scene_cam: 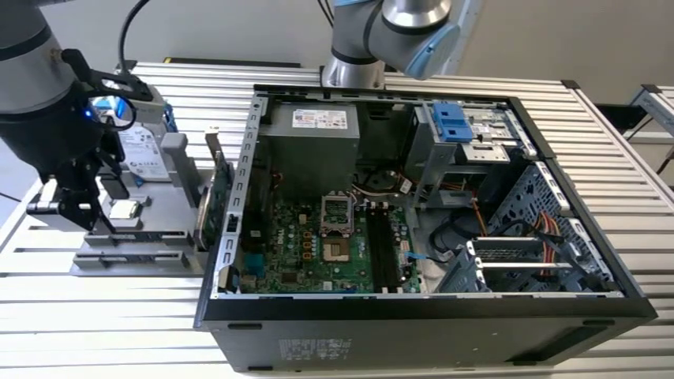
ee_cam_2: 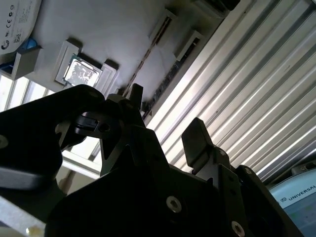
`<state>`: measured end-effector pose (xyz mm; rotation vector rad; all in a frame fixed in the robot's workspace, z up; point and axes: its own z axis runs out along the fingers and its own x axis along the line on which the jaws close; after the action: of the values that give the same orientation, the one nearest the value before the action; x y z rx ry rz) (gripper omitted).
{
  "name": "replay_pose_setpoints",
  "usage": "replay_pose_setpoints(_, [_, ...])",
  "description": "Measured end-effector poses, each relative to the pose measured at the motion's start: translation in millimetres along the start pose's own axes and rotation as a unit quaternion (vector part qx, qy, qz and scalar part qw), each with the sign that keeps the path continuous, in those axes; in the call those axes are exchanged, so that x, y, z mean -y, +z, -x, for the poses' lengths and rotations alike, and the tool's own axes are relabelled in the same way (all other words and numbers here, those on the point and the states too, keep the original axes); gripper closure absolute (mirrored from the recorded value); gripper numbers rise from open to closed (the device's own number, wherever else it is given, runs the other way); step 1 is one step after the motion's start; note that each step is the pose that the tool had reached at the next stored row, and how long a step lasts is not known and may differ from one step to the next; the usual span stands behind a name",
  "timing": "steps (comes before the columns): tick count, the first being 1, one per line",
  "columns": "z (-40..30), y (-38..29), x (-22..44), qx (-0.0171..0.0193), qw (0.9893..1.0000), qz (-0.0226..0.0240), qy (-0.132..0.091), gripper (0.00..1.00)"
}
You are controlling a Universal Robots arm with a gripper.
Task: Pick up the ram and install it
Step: 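Pick up the ram and move it above insertion slot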
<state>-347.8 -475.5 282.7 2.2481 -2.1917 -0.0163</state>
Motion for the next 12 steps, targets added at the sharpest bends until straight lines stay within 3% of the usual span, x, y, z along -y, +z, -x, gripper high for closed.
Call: replay_pose_setpoints(12, [-0.5, 6.6, 0.1, 0.0000, 1.0000, 0.0000, 0.005, 0.00])
